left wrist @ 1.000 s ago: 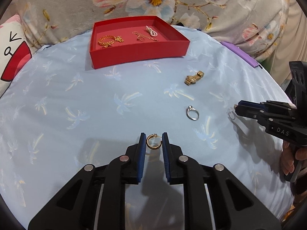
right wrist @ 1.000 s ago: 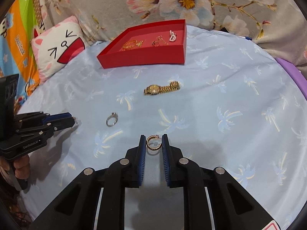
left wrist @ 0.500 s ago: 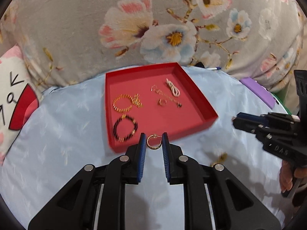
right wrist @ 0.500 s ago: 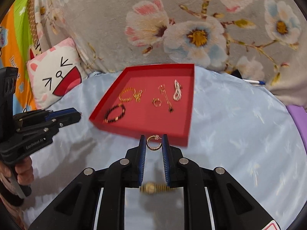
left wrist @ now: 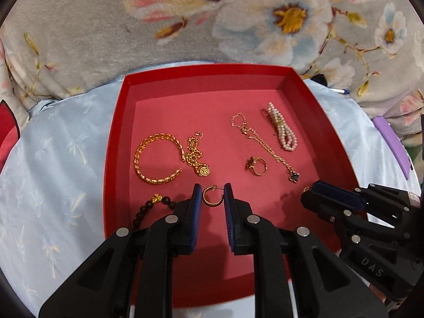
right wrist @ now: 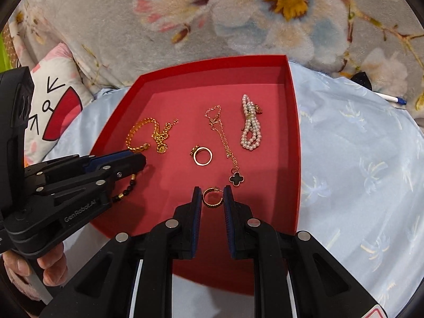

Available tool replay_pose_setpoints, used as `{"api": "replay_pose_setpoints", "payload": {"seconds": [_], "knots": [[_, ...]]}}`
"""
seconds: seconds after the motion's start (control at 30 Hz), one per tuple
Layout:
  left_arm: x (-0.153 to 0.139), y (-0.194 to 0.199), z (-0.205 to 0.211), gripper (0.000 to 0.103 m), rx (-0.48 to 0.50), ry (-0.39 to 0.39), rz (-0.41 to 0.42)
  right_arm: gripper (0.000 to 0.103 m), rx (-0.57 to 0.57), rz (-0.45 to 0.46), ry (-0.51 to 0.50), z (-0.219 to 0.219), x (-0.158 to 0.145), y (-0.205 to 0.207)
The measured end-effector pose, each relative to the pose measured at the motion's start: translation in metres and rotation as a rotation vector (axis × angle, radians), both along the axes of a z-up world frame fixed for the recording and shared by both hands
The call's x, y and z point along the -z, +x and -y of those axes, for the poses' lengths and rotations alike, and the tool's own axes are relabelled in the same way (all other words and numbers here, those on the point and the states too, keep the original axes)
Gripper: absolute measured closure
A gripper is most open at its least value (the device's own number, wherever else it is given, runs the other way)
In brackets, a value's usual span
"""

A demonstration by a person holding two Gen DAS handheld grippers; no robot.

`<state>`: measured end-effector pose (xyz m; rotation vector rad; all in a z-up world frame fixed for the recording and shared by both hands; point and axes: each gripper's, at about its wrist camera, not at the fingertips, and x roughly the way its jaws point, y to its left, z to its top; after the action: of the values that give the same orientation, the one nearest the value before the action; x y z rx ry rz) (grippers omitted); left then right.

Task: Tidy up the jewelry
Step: 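Carry both hoop earrings into the red box and open both tools, then move the right tool to the gold watch while the left tool moves toward the silver ring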

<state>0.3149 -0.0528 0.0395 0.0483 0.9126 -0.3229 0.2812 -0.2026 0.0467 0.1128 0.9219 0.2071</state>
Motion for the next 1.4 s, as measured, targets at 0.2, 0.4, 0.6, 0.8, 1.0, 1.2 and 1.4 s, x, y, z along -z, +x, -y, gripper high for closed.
{"api": "replay_pose_setpoints", "payload": {"seconds": [0.2, 0.4, 0.6, 0.8, 1.0, 1.2, 1.4], "knots": [[0.008, 0.008, 0.004, 0.087, -0.023, 0.023, -0.016, 0.087, -0.023, -0.013, -0.016, -0.007, 0.005, 0.007], [0.011, 0.015, 0.002, 0.086, -0.046, 0.008, -0.029, 0.087, -0.027, -0.005, -0.039, -0.016, 0.006, 0.015], [0.005, 0.018, -0.007, 0.059, -0.1, 0.003, 0.023, 0.084, -0.011, 0.038, -0.037, -0.012, -0.003, 0.013], [-0.008, 0.003, -0.014, 0.057, -0.102, 0.007, 0.064, 0.084, 0.008, 0.087, -0.014, 0.006, -0.021, -0.008], [-0.022, -0.037, -0.025, 0.052, -0.085, 0.012, 0.102, 0.079, 0.027, 0.121, 0.01, 0.026, -0.034, -0.056], [-0.029, -0.09, -0.04, 0.048, -0.088, 0.007, 0.132, 0.07, 0.045, 0.141, -0.015, 0.039, -0.034, -0.109], [-0.024, -0.145, -0.044, 0.038, -0.044, -0.009, 0.127, 0.068, 0.053, 0.093, -0.006, 0.045, -0.014, -0.155]]}}
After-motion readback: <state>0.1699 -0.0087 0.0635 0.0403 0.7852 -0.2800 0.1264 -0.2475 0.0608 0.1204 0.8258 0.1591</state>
